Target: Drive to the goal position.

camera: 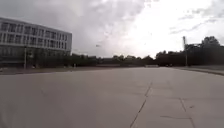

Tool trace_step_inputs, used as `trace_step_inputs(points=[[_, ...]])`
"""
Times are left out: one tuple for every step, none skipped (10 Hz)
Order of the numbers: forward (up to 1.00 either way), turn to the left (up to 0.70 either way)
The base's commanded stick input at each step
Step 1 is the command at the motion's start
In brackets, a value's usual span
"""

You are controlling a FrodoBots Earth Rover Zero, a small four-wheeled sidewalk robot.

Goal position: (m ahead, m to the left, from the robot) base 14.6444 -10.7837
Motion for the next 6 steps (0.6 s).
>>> trace_step_inputs(points=[[0.70, -0.01], [0.70, -0.01], [0.70, -0.01], [0.70, -0.01], [0.70, -0.01], [0.70, -0.01]])
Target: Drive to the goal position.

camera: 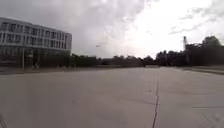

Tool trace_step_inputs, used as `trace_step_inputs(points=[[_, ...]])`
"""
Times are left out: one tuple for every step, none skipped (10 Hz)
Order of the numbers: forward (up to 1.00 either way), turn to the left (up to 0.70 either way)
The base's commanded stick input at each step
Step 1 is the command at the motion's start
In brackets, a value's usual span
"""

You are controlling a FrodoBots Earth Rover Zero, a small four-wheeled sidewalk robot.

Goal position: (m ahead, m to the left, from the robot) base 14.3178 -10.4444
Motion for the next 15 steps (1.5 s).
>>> trace_step_inputs(points=[[0.70, -0.02], [0.70, -0.03], [0.70, -0.03], [0.70, -0.03], [0.70, -0.03], [0.70, -0.03], [0.70, -0.03], [0.70, -0.03], [0.70, -0.03], [0.70, -0.03], [0.70, -0.10], [0.70, -0.28], [0.70, -0.32], [0.70, -0.32], [0.70, -0.32]])
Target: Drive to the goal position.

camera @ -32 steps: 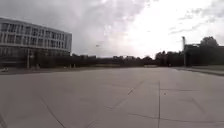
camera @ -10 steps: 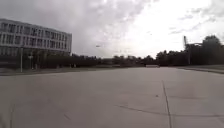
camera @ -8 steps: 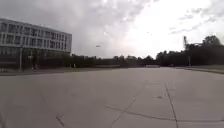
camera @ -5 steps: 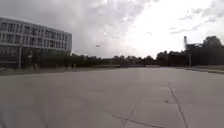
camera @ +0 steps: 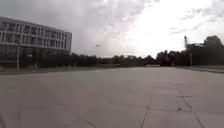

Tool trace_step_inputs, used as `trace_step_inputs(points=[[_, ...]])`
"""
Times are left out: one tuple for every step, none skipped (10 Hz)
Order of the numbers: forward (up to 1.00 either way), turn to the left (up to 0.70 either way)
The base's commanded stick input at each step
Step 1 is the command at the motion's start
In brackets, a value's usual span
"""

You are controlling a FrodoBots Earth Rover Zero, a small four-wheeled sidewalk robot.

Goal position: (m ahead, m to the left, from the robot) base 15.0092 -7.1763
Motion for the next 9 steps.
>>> trace_step_inputs(points=[[0.70, -0.32], [0.70, -0.23], [0.70, -0.09], [0.70, -0.03], [0.70, -0.01], [0.70, -0.01], [0.70, -0.01], [0.70, -0.01], [0.70, -0.01]])
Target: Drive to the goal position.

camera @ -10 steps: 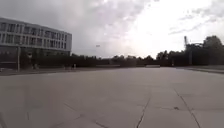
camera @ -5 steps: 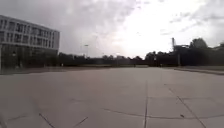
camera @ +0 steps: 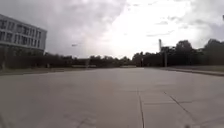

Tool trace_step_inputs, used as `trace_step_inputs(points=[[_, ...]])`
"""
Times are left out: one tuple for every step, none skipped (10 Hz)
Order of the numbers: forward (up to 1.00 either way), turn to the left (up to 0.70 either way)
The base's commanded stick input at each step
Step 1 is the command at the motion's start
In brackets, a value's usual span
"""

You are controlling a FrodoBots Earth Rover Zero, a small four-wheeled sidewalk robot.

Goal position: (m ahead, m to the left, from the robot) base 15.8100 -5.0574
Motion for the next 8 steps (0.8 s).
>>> trace_step_inputs(points=[[0.70, -0.01], [0.70, -0.01], [0.70, -0.01], [0.70, -0.01], [0.70, -0.01], [0.70, -0.01], [0.70, -0.01], [0.70, -0.01]])
